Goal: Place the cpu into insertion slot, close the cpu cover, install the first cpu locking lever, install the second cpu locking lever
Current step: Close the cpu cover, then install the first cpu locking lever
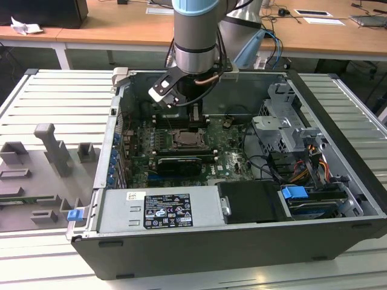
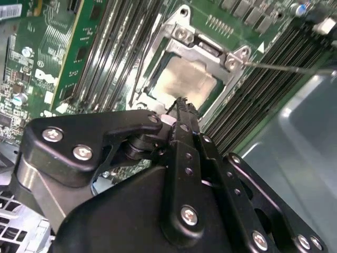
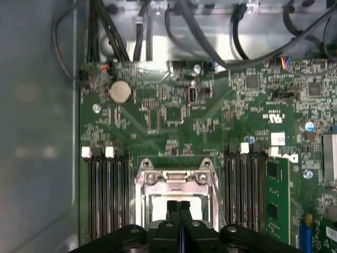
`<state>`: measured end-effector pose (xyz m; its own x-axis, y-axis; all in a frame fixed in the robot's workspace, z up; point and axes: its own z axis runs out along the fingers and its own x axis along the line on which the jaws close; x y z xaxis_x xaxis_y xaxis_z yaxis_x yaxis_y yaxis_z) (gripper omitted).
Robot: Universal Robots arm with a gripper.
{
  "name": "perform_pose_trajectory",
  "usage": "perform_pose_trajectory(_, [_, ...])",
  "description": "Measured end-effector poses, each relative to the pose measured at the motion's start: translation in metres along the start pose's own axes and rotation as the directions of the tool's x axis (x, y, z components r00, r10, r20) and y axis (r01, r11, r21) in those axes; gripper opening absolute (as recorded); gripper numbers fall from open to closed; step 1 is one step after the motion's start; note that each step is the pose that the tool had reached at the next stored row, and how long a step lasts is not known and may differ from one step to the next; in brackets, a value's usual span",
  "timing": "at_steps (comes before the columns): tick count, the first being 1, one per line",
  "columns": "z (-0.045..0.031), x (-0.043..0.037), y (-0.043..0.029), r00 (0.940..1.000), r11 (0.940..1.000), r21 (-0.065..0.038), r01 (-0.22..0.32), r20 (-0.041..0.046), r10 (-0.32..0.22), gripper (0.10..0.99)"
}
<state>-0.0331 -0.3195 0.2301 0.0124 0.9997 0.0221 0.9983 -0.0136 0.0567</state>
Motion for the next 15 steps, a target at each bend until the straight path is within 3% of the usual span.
perform_pose_trajectory(9, [-0.0005,-0.0001,-0.0095,1.0,1.0,0.0,0.002,-0.0003,-0.002,0.106])
perform_pose_trajectory(15, [-0.0007,-0.0001,-0.0111,1.0,1.0,0.0,0.002,-0.0004,-0.002,0.106])
